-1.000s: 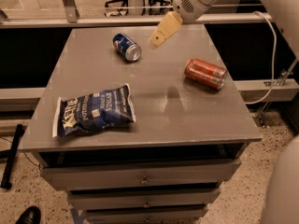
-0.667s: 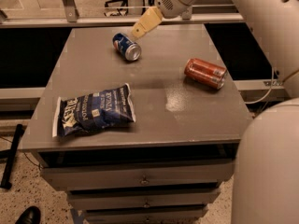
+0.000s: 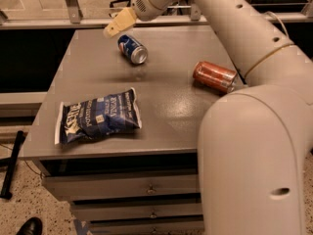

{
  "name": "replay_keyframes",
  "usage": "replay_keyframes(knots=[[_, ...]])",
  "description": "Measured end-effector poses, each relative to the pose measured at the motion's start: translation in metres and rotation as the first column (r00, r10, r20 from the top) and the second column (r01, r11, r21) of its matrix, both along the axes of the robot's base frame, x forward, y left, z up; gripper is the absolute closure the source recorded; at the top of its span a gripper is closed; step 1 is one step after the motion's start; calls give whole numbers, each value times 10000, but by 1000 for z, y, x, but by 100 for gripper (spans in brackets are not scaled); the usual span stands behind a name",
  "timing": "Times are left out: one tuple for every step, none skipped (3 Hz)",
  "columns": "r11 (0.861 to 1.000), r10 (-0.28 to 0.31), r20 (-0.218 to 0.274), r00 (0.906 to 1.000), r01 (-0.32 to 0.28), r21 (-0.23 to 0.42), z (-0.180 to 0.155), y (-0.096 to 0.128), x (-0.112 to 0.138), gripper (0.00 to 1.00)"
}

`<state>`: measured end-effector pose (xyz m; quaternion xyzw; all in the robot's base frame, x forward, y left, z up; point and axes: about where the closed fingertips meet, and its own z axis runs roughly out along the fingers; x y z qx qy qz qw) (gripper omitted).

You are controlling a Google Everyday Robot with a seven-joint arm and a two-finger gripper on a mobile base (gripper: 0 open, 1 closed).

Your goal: Place pepsi can upright

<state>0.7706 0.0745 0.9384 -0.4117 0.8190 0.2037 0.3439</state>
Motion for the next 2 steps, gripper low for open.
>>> replay_keyframes(knots=[[9991, -256, -396, 9989, 243, -338, -23, 16, 13, 0], [9946, -696, -702, 9951, 638, -813, -44, 17, 29, 0]])
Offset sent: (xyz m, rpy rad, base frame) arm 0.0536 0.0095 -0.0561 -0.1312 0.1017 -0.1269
